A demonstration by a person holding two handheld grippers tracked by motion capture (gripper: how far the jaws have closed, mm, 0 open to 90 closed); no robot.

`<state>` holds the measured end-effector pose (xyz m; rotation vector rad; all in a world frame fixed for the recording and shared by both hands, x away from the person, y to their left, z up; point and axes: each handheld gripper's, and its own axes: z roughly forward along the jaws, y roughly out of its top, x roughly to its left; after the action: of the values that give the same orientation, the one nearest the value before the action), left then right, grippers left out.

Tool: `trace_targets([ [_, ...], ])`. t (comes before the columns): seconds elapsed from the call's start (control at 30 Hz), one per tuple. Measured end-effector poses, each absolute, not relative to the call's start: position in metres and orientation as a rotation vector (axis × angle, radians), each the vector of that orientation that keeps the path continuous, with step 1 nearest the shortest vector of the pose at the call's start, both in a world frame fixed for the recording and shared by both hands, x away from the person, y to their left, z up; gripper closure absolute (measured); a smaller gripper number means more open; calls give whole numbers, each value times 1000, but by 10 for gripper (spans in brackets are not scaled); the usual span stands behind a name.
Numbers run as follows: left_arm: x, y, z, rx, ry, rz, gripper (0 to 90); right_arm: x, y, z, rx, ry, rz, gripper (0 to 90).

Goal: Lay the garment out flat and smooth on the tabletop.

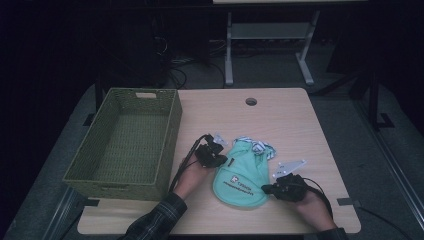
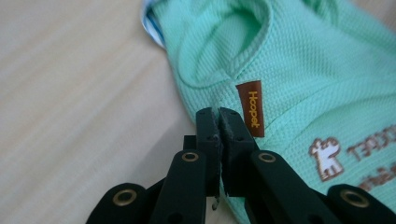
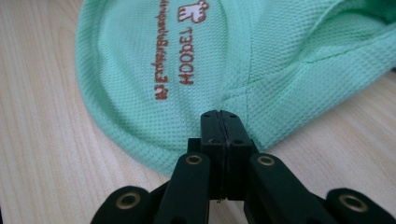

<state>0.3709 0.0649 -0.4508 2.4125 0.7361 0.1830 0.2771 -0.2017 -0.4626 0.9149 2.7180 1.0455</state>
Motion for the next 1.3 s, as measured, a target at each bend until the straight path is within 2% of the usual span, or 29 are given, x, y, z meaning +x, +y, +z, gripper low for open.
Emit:
trace_targets([
  [0.2,365,64,-448,2402,711,171,759,277,-203,-461,908,2717,1037,870],
  [0.33,364,69,-439,2379,692,178,745,280,-208,-455,923,2676,1071,869],
  [0.53,366,73,-442,2391,706,166,819,295,-212,-448,958,2621,1119,900],
  [0.77,362,66,-454,2453,681,118,885,311,-206,-460,987,2649,1040,900],
  [1.3,323,55,-453,2474,574,4,880,317,-220,-461,1028,2636,979,900],
])
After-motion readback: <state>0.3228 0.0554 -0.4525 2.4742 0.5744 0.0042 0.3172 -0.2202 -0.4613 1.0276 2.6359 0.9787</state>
